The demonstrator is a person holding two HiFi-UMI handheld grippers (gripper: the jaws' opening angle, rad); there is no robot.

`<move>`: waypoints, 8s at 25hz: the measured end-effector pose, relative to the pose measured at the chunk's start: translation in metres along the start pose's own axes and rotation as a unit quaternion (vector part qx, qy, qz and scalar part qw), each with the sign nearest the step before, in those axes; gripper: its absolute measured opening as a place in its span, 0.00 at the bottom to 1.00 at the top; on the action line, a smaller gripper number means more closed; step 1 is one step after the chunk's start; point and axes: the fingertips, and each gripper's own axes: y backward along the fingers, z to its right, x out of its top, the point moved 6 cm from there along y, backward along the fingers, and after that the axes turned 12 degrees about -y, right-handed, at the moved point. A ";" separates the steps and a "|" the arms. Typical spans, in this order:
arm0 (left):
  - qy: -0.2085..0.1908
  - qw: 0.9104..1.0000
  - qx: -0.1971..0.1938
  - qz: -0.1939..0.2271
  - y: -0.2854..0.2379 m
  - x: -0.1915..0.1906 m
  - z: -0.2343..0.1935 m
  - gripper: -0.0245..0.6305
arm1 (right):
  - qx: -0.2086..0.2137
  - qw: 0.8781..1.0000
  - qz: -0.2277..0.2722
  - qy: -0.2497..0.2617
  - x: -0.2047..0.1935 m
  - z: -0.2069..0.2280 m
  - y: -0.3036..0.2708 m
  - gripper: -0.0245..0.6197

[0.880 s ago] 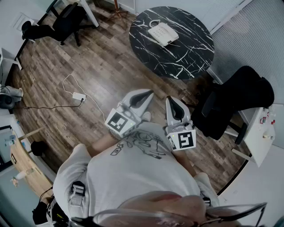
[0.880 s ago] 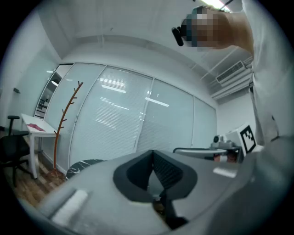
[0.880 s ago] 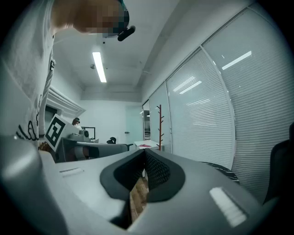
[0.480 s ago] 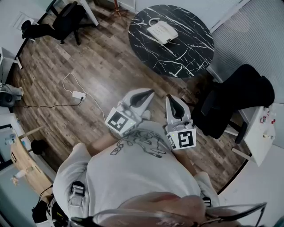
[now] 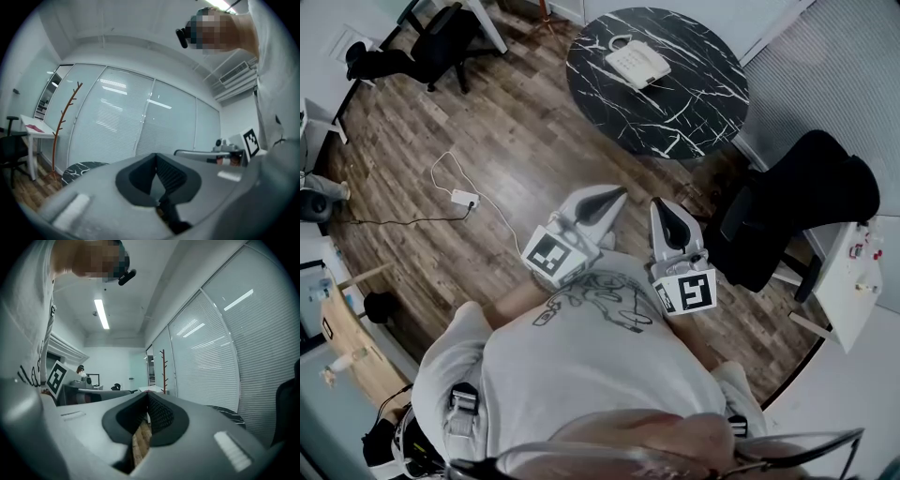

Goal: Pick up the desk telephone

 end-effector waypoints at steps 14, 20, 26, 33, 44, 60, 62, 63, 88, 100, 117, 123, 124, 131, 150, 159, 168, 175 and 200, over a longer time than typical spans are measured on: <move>0.016 1.000 0.011 -0.012 0.002 -0.014 -0.006 0.04 | 0.001 1.000 -0.007 -0.009 -0.010 0.004 -0.004 0.05; 0.020 1.000 0.002 -0.007 -0.014 -0.016 -0.034 0.04 | -0.008 1.000 -0.009 -0.009 -0.010 0.018 -0.032 0.05; 0.018 1.000 -0.007 -0.004 -0.039 -0.021 -0.082 0.04 | -0.009 1.000 -0.009 -0.008 -0.006 0.038 -0.078 0.05; 0.023 0.999 -0.022 -0.003 -0.081 -0.024 -0.148 0.04 | -0.022 1.000 -0.009 -0.008 0.003 0.072 -0.142 0.05; 0.021 0.999 -0.043 -0.015 -0.139 -0.019 -0.259 0.04 | -0.039 0.999 -0.007 -0.006 0.027 0.114 -0.254 0.05; 0.026 0.997 -0.071 -0.029 -0.195 -0.032 -0.369 0.04 | -0.061 0.998 -0.014 -0.012 0.039 0.165 -0.364 0.05; 0.033 0.997 -0.069 -0.033 -0.201 -0.032 -0.376 0.04 | -0.064 0.998 -0.018 -0.013 0.040 0.171 -0.369 0.05; 0.034 0.996 -0.067 -0.036 -0.205 -0.034 -0.378 0.04 | -0.066 0.998 -0.020 -0.014 0.039 0.174 -0.371 0.05; 0.008 0.994 -0.050 -0.100 -0.285 -0.102 -0.416 0.11 | -0.105 0.990 -0.081 -0.045 -0.003 0.277 -0.382 0.09; 0.032 0.987 -0.052 -0.150 -0.324 -0.193 -0.464 0.20 | -0.156 0.976 -0.122 -0.087 -0.078 0.345 -0.408 0.17; 0.071 0.966 -0.060 -0.241 -0.377 -0.384 -0.517 0.53 | -0.228 0.937 -0.186 -0.189 -0.233 0.439 -0.444 0.55; 0.069 0.957 -0.063 -0.274 -0.394 -0.437 -0.530 0.60 | -0.240 0.923 -0.198 -0.227 -0.275 0.460 -0.448 0.66; 0.068 0.956 -0.065 -0.278 -0.397 -0.443 -0.531 0.62 | -0.240 0.921 -0.198 -0.233 -0.281 0.463 -0.449 0.67; 0.073 0.950 -0.081 -0.294 -0.408 -0.468 -0.528 0.68 | -0.241 0.915 -0.190 -0.262 -0.308 0.473 -0.454 0.73; 0.086 0.948 -0.116 -0.283 -0.409 -0.475 -0.513 0.64 | -0.245 0.912 -0.200 -0.262 -0.320 0.484 -0.453 0.63; 0.076 0.948 -0.109 -0.288 -0.397 -0.451 -0.495 0.60 | -0.241 0.912 -0.196 -0.269 -0.300 0.483 -0.442 0.63; 0.069 0.956 -0.087 -0.270 -0.392 -0.386 -0.485 0.60 | -0.226 0.922 -0.178 -0.258 -0.241 0.471 -0.435 0.64; 0.047 0.965 -0.061 -0.250 -0.391 -0.321 -0.479 0.59 | -0.209 0.933 -0.159 -0.248 -0.182 0.461 -0.431 0.64; 0.022 0.980 0.016 -0.199 -0.357 -0.112 -0.425 0.59 | -0.157 0.961 -0.117 -0.193 0.006 0.387 -0.385 0.64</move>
